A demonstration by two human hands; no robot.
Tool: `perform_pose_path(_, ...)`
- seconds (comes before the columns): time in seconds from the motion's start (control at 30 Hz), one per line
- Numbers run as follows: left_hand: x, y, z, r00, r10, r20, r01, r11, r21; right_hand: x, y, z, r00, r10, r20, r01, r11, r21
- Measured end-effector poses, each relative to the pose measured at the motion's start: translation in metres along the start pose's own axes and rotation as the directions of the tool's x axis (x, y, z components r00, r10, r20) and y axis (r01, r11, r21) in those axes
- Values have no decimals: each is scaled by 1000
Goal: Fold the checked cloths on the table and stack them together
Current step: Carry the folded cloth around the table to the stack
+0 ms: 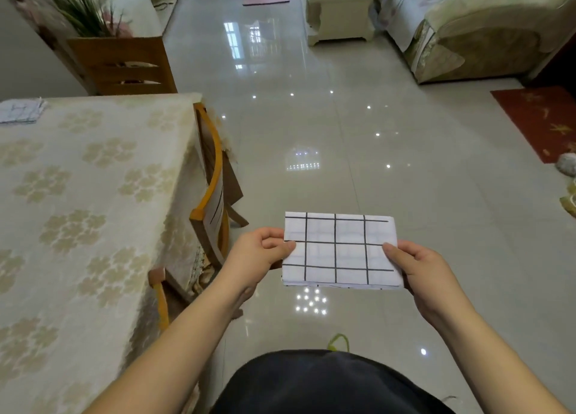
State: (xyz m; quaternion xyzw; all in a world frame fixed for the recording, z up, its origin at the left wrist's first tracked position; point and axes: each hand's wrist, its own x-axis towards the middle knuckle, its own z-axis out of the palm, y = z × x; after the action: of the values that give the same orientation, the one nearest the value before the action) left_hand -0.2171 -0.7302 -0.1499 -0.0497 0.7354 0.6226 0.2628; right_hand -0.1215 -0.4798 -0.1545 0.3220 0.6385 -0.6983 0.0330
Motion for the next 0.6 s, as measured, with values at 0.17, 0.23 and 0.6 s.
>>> perform_pose_path(0.17,49,33,12,999,-6,-33,4,999,-48,68,-43,-8,995,-6,95,11,999,-47)
perform_pose_path(0.23,71,39,11,998,-28,-56,23,997,-76,93,-56,-4,993,-4,116,10,999,-44)
perform_pose_path(0.6,226,72,-51,975,-106,-196,47,958,-284,252,-132,84,974,-9,225,39,991,-129)
